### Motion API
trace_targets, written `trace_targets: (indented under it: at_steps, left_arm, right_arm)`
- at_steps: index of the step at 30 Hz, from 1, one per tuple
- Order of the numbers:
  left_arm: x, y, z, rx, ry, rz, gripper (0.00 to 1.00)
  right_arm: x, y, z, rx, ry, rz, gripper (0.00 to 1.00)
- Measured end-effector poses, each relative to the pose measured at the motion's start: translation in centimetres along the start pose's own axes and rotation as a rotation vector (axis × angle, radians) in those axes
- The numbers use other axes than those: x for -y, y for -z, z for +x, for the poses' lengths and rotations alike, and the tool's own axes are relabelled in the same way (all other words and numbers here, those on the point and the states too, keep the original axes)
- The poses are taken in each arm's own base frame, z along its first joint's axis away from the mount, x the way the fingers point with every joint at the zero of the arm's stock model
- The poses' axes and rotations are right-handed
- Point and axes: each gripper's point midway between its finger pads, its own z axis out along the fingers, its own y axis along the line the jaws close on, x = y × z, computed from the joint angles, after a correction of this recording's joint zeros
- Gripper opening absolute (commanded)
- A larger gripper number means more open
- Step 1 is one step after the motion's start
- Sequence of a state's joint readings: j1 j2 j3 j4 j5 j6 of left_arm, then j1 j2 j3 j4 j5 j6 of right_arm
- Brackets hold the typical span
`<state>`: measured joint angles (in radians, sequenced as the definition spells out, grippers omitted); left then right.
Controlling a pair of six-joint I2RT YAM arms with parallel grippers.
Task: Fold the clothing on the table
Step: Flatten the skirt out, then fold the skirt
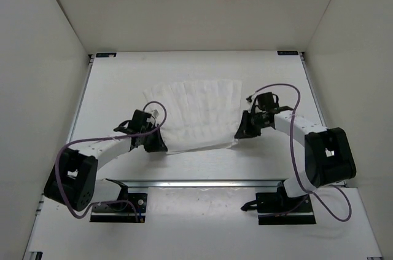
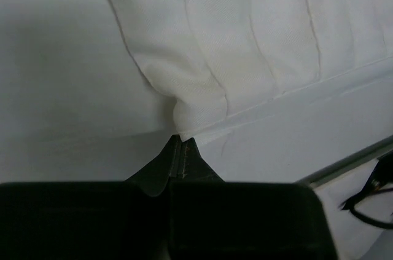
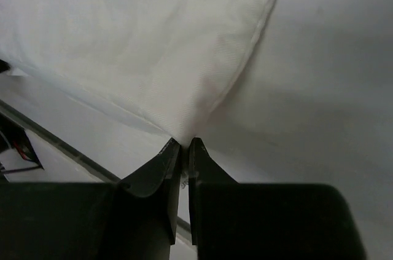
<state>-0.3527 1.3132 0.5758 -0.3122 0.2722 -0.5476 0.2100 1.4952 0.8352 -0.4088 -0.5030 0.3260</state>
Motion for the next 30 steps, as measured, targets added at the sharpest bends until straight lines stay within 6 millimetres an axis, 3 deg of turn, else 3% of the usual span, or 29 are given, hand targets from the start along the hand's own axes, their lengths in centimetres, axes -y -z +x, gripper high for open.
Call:
trace_targets:
  at_steps: [3, 10, 15, 23, 26, 30]
  left_arm:
    - [0.1, 0.5, 2.9, -0.056, -0.039, 0.008, 0.0]
    - [3.2, 6.1, 2.3, 0.127, -0.136, 0.14, 0.0]
    - [4.1, 8.6, 4.3, 0.136, -0.158, 0.2, 0.0]
    - [4.1, 12.1, 6.3, 0.118, -0.106, 0.251, 0.0]
    - [5.4, 14.0, 6.0, 0.109, -0.108, 0.285, 0.0]
    - [7.8, 16.5, 4.0, 0.154, -0.123, 0.334, 0.0]
  right_arm:
    - [0.5, -0.2, 4.1, -0.075, -0.008, 0.052, 0.0]
    - [-1.5, 3.6, 7.8, 0.024, 0.092, 0.05, 0.0]
    - [-1.8, 5.9, 9.4, 0.041, 0.085, 0.054, 0.0]
    - [-4.5, 9.8, 11.8, 0.056, 0.09, -0.055, 0.0]
    - [-5.4, 11.9, 12.2, 0.058, 0.063, -0.093, 0.01]
    - [-6.5, 14.3, 11.4, 0.086, 0.045, -0.135, 0.0]
